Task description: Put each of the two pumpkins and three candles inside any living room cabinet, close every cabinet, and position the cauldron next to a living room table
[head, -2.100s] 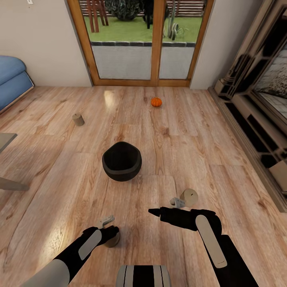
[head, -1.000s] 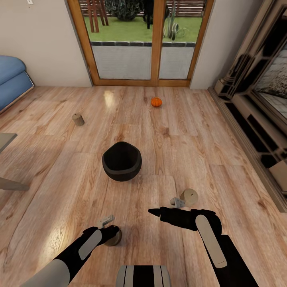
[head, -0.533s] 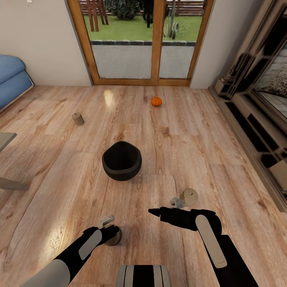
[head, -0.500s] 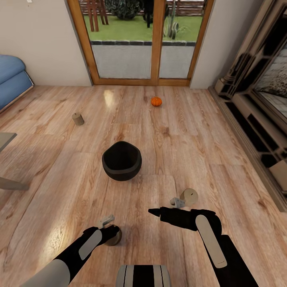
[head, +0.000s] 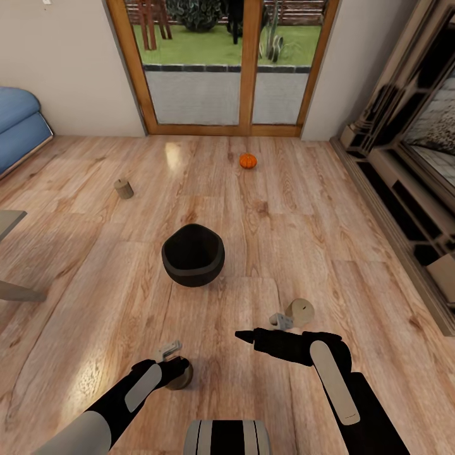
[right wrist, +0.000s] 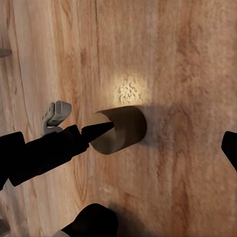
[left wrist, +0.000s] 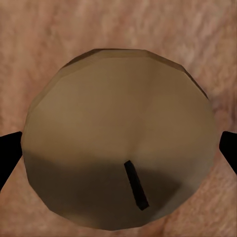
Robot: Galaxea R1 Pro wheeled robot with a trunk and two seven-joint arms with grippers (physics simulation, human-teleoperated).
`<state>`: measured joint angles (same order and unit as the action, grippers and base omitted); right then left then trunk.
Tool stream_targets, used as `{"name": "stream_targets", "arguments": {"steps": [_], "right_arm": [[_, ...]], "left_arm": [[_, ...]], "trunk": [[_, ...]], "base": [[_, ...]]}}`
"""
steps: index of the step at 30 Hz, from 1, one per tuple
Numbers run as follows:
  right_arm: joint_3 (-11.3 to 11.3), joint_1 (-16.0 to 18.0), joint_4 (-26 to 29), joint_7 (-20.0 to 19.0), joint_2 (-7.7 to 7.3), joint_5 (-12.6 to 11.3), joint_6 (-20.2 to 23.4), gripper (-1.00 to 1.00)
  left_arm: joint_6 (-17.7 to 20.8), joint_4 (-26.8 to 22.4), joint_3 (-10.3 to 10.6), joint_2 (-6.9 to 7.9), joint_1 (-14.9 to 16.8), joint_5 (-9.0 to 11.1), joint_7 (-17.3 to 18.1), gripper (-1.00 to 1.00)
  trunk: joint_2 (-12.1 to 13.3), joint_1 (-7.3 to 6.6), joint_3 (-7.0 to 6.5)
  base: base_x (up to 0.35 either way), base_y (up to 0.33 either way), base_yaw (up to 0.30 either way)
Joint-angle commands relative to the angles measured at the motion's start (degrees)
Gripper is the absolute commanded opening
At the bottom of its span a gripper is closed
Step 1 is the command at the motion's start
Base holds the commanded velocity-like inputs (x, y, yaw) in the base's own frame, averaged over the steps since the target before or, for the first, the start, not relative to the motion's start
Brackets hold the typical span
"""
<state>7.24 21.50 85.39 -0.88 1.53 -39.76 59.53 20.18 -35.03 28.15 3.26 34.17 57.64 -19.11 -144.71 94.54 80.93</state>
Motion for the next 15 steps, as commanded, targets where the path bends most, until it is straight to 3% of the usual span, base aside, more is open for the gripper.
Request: {"name": "stream_targets", "arguments": {"steps": [1, 15], "right_arm": [[0.0, 0.0, 0.0, -0.1, 0.03, 0.1, 0.2, 1.00], [0.0, 0.0, 0.0, -0.1, 0.04, 0.1, 0.2, 1.00]], "left_arm": [[0.0, -0.1, 0.4, 0.08, 0.0, 0.6, -0.5, -1.00], [0.0, -0.1, 0.5, -0.01, 0.0, 0.7, -0.5, -1.00]], "trunk": [[0.0, -0.01, 0.04], [0.0, -0.01, 0.04]], "base": [[0.000, 0.000, 0.000], [0.000, 0.000, 0.000]]}}
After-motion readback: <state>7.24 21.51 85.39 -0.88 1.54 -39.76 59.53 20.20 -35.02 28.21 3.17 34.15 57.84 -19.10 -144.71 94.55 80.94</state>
